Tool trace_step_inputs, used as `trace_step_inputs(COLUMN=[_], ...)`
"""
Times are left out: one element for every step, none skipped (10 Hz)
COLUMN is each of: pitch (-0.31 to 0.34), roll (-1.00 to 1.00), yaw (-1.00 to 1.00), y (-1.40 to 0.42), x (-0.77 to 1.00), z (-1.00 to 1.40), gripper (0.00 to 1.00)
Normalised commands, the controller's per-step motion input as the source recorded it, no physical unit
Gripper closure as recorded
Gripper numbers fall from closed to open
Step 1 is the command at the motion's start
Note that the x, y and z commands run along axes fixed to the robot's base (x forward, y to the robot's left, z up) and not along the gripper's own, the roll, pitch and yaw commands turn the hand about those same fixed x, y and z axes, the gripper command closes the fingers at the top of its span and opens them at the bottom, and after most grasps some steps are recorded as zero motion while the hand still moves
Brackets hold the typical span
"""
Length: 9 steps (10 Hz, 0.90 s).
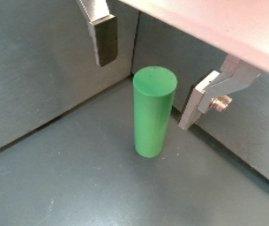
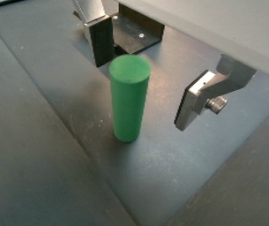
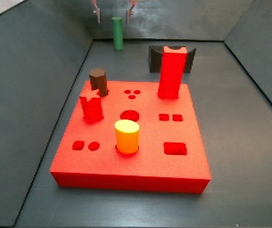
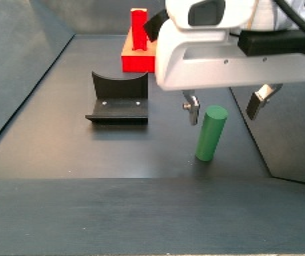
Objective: Pick up the round object. Move up. Move to above the board. Insert the round object.
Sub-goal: Pick up the round object.
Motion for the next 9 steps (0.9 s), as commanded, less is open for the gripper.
trace_step_inputs(pitch=[-0.023, -0.030, 0.000, 0.004, 0.034, -0.026, 0.000, 0.000, 0.000], roll=[-0.29, -0.27, -0.26, -0.26, -0.28, 0.00, 0.03, 0.00, 0.00], yaw=[-0.03, -0.05, -0.06, -0.06, -0.12, 0.00, 0.00, 0.00, 0.00], y=[0.08, 0.05, 0.04, 0.07, 0.07, 0.00, 0.00, 0.00, 0.00], x=[0.15, 0.18, 0.24, 0.19, 0.25, -0.03, 0.00, 0.00, 0.00], z=[-0.55, -0.57, -0.61, -0.54, -0.50, 0.00, 0.00, 0.00, 0.00], gripper=[0.00, 0.00, 0.00, 0.00, 0.00, 0.00, 0.00, 0.00, 1.00])
